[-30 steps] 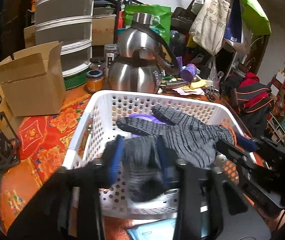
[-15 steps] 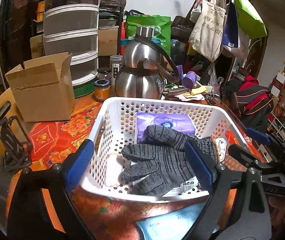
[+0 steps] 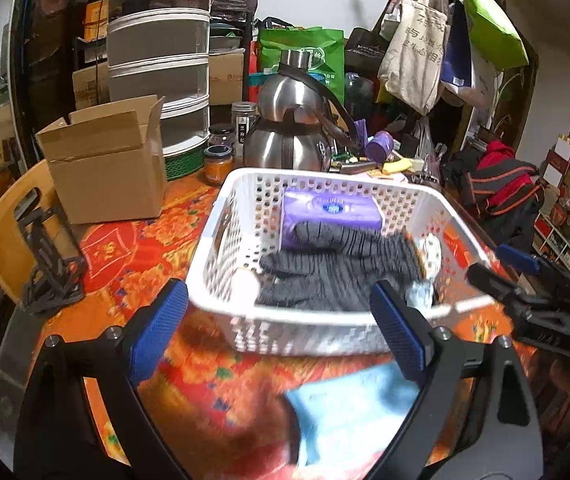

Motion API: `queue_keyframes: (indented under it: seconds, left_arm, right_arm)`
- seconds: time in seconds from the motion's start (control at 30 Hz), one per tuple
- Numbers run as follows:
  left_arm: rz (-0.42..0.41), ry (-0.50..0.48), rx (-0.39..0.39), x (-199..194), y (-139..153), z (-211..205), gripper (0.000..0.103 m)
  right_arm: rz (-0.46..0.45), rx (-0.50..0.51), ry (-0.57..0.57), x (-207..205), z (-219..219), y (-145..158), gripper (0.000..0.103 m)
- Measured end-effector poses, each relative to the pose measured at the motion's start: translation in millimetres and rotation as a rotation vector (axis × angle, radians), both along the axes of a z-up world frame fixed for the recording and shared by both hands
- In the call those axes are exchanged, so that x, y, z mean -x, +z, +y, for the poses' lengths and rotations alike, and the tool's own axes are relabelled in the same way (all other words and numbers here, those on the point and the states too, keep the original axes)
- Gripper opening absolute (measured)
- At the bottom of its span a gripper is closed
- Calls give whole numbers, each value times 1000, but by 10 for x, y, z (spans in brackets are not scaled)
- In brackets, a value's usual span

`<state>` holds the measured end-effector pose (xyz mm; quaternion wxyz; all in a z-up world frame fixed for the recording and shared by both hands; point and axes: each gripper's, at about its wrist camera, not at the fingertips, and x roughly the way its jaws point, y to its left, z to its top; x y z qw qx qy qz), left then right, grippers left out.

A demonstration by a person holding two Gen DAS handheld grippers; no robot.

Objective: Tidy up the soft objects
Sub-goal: 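Return both tools to the table and grasp the clear plastic bag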

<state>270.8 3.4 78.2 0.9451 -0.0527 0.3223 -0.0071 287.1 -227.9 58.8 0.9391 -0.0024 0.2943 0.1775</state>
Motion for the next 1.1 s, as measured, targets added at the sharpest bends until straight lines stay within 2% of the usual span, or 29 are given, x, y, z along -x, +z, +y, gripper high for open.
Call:
queue_keyframes:
  seconds: [0.1, 0.2, 0.3, 0.4, 0.6, 0.73, 0.83, 0.9, 0.97, 1.1]
  left_arm:
    - [2, 2, -21, 228, -61, 25, 91]
    - [15, 21, -44, 545, -167, 53, 91]
    - [14, 23, -18, 903, -275, 108, 91]
    - [34, 32, 8, 1259, -480, 182, 91]
    - [75, 62, 4, 1721, -922, 289, 91]
    - [125, 45, 5, 1831, -1260, 336, 91]
    - [165, 26, -6, 1823, -1432, 310, 91]
    - [180, 9, -6, 1807, -1489, 279, 91]
    - [192, 1, -22, 1793, -1541, 216, 91]
    - [201, -12, -18, 1768, -1562, 193, 90]
  right_arm:
    - [8, -9, -8, 240, -96, -46, 88]
    - [-4, 23, -19, 515, -166, -122, 88]
    - [8, 7, -14, 824, -257, -240, 88]
    - [23, -29, -7, 1264, -331, -429, 88]
    - [73, -26, 39, 1920, -250, -853, 88]
    - [73, -37, 27, 2152, -225, -1028, 88]
    - [81, -28, 25, 2228, -188, -1122, 82]
    - [86, -17, 35, 2243, -142, -1163, 78]
    - [101, -11, 50, 2230, -96, -1207, 68]
    - [107, 7, 68, 2233, -10, -1254, 61]
